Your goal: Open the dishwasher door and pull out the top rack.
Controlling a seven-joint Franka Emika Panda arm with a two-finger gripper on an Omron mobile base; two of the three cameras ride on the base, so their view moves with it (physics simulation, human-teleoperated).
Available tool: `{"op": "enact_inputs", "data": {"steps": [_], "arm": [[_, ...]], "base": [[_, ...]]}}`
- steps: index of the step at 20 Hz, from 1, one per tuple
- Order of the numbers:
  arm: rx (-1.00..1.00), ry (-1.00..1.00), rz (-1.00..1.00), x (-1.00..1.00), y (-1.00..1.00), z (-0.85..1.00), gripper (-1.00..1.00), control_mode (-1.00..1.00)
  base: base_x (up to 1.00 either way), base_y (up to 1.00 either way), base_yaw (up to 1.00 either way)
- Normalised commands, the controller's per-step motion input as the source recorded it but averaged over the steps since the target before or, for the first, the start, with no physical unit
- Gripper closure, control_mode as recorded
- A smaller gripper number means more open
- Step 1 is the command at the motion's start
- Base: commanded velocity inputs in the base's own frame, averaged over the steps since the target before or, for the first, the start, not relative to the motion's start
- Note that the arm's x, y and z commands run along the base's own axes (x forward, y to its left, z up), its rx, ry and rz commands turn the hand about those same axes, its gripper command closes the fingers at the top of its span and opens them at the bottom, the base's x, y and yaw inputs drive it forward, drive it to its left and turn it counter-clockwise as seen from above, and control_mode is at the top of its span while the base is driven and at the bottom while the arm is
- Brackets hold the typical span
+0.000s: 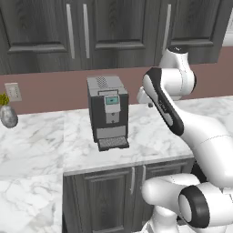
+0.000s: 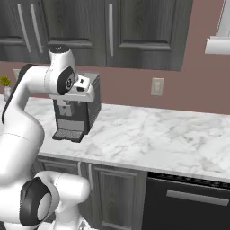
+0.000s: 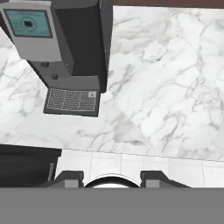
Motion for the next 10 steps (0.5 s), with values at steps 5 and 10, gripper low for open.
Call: {"op": "enact_inputs", "data": {"steps": [5,10], "arm": [[0.00,0.00,0.00,0.00,0.00,0.00,-1.00,1.00],[0.00,0.00,0.00,0.00,0.00,0.00,-1.00,1.00]], "base": [[-0.01,0.00,-0.03],[-0.03,-0.02,-0.23]]}}
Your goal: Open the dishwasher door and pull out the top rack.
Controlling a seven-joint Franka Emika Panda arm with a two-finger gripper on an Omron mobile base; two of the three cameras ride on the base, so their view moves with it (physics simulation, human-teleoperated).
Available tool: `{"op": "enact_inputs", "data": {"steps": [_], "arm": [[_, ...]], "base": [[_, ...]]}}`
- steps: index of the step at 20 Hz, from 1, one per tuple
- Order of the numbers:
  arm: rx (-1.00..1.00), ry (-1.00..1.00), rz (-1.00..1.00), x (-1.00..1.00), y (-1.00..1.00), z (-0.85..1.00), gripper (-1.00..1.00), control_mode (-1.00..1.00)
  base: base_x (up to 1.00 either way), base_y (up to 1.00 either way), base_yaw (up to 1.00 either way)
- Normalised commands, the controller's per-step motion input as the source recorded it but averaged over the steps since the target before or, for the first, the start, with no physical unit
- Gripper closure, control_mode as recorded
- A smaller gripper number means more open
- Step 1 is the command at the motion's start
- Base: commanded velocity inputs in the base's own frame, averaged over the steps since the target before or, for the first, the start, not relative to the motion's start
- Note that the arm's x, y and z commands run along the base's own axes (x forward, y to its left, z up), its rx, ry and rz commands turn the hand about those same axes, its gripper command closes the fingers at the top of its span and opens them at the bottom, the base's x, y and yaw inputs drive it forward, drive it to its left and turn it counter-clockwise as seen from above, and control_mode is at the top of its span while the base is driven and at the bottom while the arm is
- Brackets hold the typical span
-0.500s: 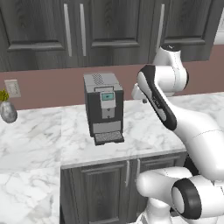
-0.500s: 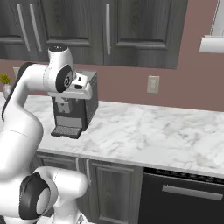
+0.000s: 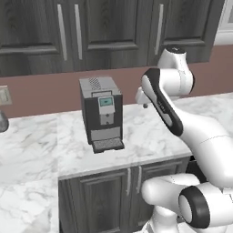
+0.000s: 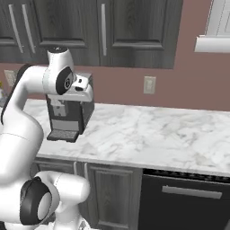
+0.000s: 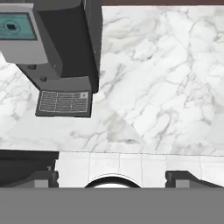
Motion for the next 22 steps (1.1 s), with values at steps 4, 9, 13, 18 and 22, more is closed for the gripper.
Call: {"op": "enact_inputs", "data": {"steps": [4,9,13,18,22], "arm": [[0.00,0.00,0.00,0.00,0.00,0.00,-1.00,1.00],[0.00,0.00,0.00,0.00,0.00,0.00,-1.00,1.00],[0.00,0.00,0.00,0.00,0.00,0.00,-1.00,1.00],[0.00,0.00,0.00,0.00,0.00,0.00,-1.00,1.00],[0.00,0.00,0.00,0.00,0.00,0.00,-1.00,1.00]], "base": [[-0.01,-0.06,-0.33],[0.00,-0.03,-0.35],[0.00,-0.03,-0.37],[0.00,-0.05,-0.38],[0.00,-0.03,-0.38]]}}
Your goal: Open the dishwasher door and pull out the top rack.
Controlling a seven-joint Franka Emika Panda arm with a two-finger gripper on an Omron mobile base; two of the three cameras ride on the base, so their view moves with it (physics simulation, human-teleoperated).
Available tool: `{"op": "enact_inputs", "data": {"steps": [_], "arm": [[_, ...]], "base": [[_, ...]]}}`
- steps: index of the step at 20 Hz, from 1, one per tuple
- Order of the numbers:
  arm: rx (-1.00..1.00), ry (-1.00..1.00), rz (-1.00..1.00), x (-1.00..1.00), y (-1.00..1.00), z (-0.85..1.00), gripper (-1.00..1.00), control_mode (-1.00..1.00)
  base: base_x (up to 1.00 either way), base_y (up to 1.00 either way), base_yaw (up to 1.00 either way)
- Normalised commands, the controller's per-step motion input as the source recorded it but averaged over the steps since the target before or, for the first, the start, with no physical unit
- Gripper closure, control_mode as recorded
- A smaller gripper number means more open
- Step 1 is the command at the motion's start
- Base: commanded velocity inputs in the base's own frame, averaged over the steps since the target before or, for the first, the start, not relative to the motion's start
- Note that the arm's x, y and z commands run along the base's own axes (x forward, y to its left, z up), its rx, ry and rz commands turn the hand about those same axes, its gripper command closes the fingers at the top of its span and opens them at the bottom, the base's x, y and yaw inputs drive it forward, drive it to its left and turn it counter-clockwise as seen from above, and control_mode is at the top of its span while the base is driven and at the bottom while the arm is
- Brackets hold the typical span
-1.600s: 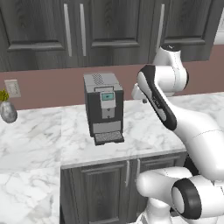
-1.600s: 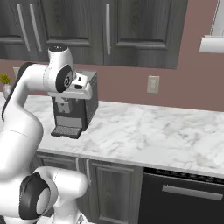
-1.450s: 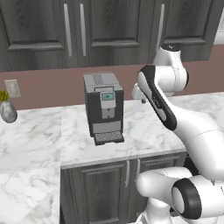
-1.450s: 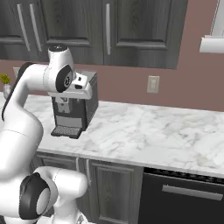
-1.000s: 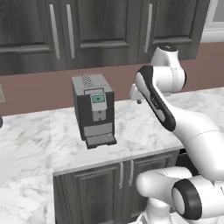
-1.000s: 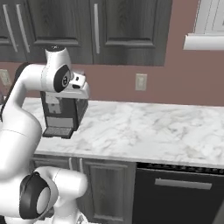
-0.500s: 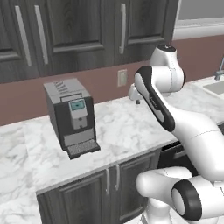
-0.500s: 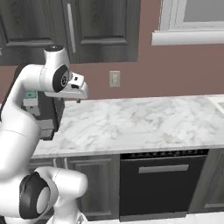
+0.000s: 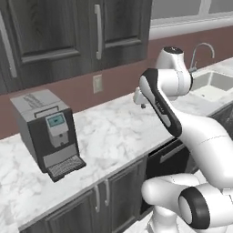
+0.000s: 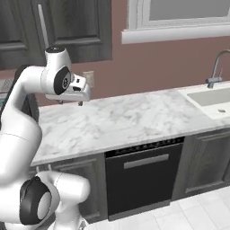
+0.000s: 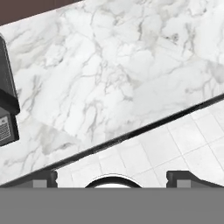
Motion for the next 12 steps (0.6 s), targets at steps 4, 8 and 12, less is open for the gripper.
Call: {"op": "enact_inputs", "data": {"steps": [4,8,12], "arm": [[0.00,0.00,0.00,0.00,0.00,0.00,-1.00,1.00],[0.00,0.00,0.00,0.00,0.00,0.00,-1.00,1.00],[0.00,0.00,0.00,0.00,0.00,0.00,-1.00,1.00]], "base": [[0.00,-0.02,-0.38],[0.00,-0.02,-0.38],[0.00,-0.02,-0.38]]}}
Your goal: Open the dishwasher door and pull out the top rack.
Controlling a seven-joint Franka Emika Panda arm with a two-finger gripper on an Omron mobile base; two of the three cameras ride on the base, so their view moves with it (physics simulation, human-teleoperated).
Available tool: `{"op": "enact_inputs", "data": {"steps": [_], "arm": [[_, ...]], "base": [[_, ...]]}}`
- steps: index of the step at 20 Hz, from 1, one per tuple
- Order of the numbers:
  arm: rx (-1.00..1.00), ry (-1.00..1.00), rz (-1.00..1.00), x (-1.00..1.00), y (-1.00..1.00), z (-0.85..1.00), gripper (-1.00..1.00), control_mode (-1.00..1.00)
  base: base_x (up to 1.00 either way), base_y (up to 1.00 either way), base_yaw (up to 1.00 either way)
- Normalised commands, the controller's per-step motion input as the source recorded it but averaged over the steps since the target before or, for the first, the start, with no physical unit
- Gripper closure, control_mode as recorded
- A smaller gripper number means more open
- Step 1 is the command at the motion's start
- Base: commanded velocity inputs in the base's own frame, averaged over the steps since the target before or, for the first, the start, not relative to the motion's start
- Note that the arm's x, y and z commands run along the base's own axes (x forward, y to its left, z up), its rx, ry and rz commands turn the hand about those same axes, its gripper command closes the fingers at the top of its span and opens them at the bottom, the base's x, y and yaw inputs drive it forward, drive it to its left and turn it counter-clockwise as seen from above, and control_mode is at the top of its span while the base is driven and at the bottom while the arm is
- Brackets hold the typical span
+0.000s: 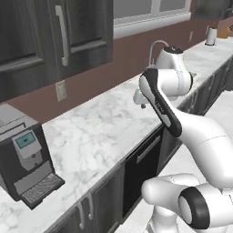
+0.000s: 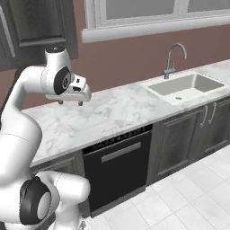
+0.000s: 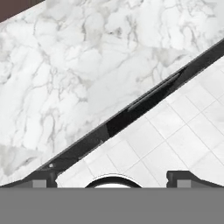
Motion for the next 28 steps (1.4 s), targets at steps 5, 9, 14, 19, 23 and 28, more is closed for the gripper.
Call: {"op": "enact_inputs", "data": {"steps": [5,9,14,19,23,28], "arm": [[0.00,0.00,0.00,0.00,0.00,0.00,-1.00,1.00],[0.00,0.00,0.00,0.00,0.00,0.00,-1.00,1.00],[0.00,0.00,0.00,0.00,0.00,0.00,-1.00,1.00],[0.00,0.00,0.00,0.00,0.00,0.00,-1.00,1.00],[0.00,0.00,0.00,0.00,0.00,0.00,-1.00,1.00],[0.00,0.00,0.00,0.00,0.00,0.00,-1.00,1.00]], "base": [[0.00,0.00,-0.37],[0.00,0.00,-0.36],[0.00,0.00,-0.35],[0.00,0.00,-0.34],[0.00,0.00,-0.33],[-0.09,0.00,-0.30]]}}
